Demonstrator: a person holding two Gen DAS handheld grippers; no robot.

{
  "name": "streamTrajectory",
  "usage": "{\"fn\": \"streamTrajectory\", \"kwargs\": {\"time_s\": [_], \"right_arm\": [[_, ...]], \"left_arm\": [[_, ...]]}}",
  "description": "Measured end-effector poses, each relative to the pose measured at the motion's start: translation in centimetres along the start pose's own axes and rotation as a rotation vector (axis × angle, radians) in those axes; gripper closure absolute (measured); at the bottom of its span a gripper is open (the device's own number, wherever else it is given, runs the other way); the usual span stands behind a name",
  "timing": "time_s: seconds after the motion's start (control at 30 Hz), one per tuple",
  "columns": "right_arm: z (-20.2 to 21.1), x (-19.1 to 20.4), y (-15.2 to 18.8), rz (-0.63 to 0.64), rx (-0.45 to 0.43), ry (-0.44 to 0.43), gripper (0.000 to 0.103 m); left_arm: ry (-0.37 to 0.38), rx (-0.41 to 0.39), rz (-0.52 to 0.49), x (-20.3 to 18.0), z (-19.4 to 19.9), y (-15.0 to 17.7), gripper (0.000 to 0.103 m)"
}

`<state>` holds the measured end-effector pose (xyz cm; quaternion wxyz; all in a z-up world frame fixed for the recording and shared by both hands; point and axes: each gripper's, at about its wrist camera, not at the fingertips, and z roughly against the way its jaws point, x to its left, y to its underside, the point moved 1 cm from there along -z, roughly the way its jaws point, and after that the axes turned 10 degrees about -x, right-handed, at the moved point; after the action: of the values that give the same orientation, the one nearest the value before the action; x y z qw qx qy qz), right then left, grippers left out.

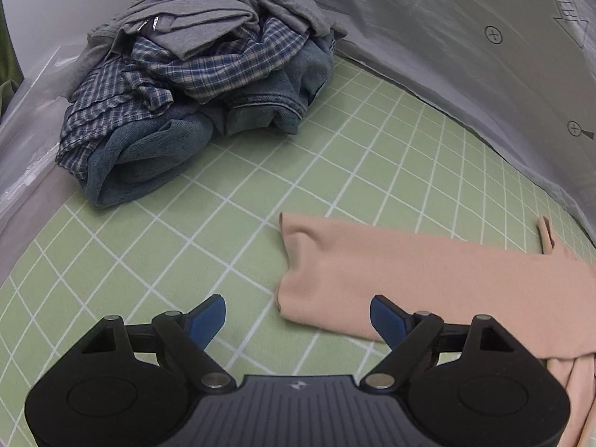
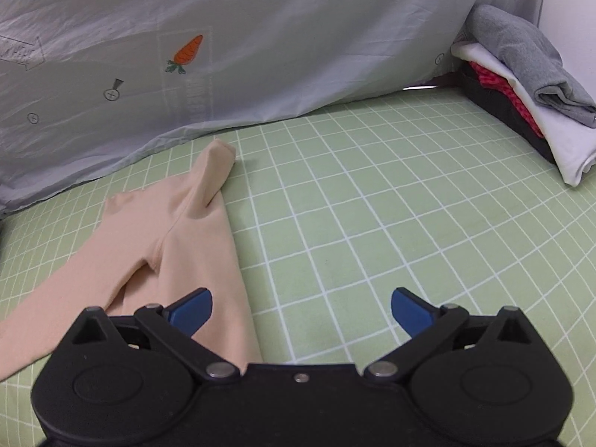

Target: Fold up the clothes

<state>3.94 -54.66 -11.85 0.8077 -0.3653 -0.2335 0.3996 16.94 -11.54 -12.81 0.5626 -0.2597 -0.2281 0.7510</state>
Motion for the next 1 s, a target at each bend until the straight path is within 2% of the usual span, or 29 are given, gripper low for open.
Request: {"fn": "streamTrajectory", "kwargs": {"time_s": [0.07,0.13,0.3,0.5,0.7,0.8,1.0], "right_arm": [[-1.2,0.5,-0.1,0.037,0.032,0.030,0.000],[-1.9,1.1,-0.1,0.093,0.043,0.052,0.000],[-2.0,1.9,0.2,0.134,0.063,0.040,0.000],[-0.4,2.0,0.5,0.143,0.042,0.007,0.000],[2.5,0.5,1.4,0.098,0.018,0.002,0.000],[3.8,-0.6,1.9,0.072,0.007,0.007,0.000],[6.0,-2.9,3.0,0.051,-0.002,0.011,0.000]], "left_arm": [[0.007,0.004,0.001,-0.2,-1.3,-0.5,0.022],[0.012,0.007,-0.016,-0.6,-2.3,-1.0,0.035],[0.036,0.007,-0.079,-1.6,-3.4,-1.5,0.098],[0.157,-0.055,-0.050,-2.7,-1.1,-2.1,0.099],[0.377,-0.101,-0.123,-8.6,4.6,-0.8,0.099],[0.503,-0.078,-0.165,-12.0,7.6,1.4,0.099],[0.705,0.040,-0.344,-17.7,12.6,9.1,0.097]]}}
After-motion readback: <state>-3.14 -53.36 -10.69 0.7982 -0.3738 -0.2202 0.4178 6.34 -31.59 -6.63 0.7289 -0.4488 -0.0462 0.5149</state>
